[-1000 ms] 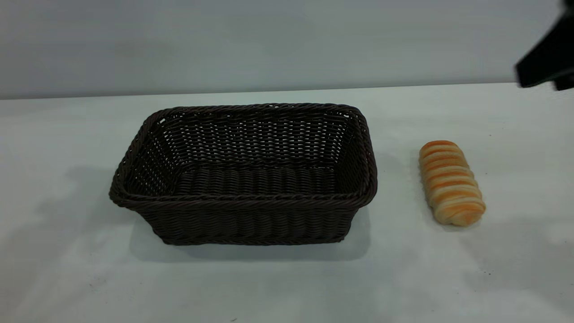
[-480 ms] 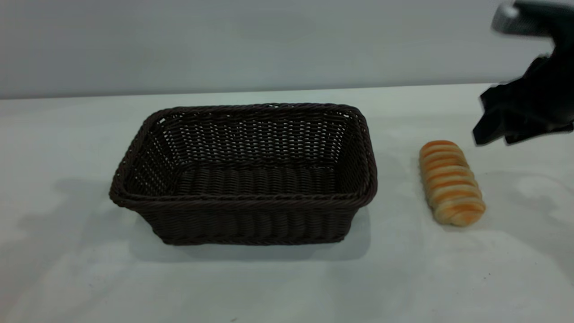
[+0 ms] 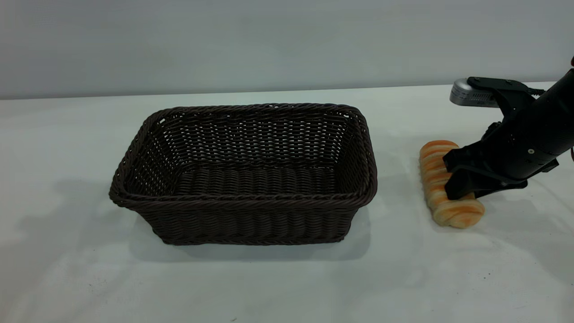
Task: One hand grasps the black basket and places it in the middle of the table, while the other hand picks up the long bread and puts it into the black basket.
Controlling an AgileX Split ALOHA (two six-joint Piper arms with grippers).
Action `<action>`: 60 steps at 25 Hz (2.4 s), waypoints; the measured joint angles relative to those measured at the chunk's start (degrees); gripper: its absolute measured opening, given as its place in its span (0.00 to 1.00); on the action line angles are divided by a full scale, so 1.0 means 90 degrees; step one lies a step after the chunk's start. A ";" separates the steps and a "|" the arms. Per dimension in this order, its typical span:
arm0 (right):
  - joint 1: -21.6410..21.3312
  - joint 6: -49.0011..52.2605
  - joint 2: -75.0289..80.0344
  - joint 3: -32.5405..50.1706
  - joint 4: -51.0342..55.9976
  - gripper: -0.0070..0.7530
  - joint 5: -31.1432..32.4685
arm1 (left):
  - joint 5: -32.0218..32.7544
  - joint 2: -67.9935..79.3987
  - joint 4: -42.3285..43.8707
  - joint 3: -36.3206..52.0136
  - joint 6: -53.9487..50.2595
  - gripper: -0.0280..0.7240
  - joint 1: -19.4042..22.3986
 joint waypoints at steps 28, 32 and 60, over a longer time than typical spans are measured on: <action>0.2156 0.0719 -0.1152 -0.1206 -0.0311 0.55 0.0913 | 0.0393 0.0000 0.0211 0.0000 -0.0007 0.72 0.0000; 0.1389 0.2564 -0.1735 -0.1220 -0.2354 0.64 0.1425 | 0.0771 0.0000 0.0939 0.0000 -0.0175 0.72 0.0000; -0.0596 0.8503 -0.6535 0.0374 -0.8763 0.65 0.6145 | 0.0948 -0.3617 0.2334 0.3123 -0.1619 0.72 0.0000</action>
